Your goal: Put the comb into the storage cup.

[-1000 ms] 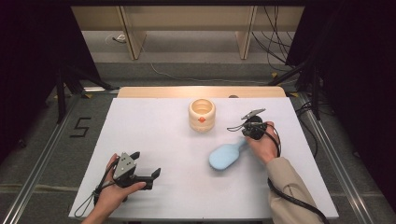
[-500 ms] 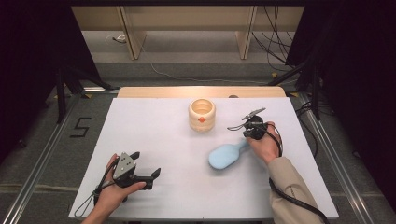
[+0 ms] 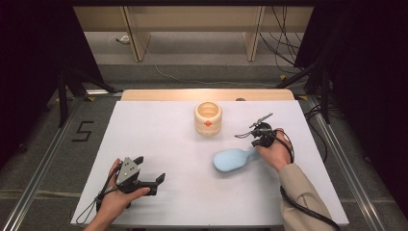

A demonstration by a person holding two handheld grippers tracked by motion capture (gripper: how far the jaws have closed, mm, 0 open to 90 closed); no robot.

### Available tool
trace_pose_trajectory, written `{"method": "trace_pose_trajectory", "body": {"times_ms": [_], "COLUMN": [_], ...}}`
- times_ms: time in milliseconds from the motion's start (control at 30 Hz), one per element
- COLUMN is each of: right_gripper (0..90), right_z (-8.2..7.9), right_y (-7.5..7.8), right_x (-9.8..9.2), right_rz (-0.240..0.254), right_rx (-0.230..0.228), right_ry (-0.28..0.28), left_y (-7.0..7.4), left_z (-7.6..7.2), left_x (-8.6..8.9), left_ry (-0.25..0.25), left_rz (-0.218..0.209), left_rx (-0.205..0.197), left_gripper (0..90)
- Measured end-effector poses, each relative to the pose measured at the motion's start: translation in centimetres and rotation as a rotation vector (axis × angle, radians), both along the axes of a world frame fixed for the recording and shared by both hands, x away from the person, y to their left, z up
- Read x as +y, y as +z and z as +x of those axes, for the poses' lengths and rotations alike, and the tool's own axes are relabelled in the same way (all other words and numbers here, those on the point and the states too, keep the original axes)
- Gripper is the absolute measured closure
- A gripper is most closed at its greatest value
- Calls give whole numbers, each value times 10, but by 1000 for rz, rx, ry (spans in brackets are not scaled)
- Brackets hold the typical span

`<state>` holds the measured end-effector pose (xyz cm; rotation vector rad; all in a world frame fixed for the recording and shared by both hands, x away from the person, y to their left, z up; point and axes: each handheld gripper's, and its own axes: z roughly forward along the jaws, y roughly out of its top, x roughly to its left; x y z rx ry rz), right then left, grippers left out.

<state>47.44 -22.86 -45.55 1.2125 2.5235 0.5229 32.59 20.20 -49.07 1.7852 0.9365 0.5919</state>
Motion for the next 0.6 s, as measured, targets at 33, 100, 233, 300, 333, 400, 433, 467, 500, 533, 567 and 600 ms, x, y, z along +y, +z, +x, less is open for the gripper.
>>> {"method": "trace_pose_trajectory", "body": {"times_ms": [33,100,233,300,333,400,433,467,500,533,567,600], "right_gripper": [900,900,900,900,900,900,900,900,900,900,900,900], "right_z": [-1,-3,-6,-7,-9,-11,-12,-14,-15,-16,-18,-19], "right_y": [0,0,0,-1,-1,-1,-1,-1,-1,0,0,0], "right_x": [0,0,0,-1,-1,-2,-2,-2,-3,-3,-4,-4], "right_rz": [-2,-5,-12,-19,-19,-22,-25,-25,-27,-28,-26,-29], "right_rx": [5,15,36,43,48,55,58,63,62,65,70,73], "right_ry": [4,11,21,27,28,37,37,37,40,42,44,46], "left_y": [0,0,0,0,0,0,0,0,0,0,0,0], "left_z": [0,0,0,0,0,0,0,0,0,0,0,0], "left_x": [0,0,0,1,1,1,1,1,1,1,1,1], "left_ry": [0,-2,-2,0,-1,-1,-1,-1,0,0,1,0], "left_rz": [-1,-2,-1,-1,-2,-2,-2,-2,-2,-2,-3,-2], "left_rx": [1,2,3,3,3,4,4,4,3,3,3,3], "left_gripper": [0,0,0,0,0,0,0,0,0,0,0,0]}}
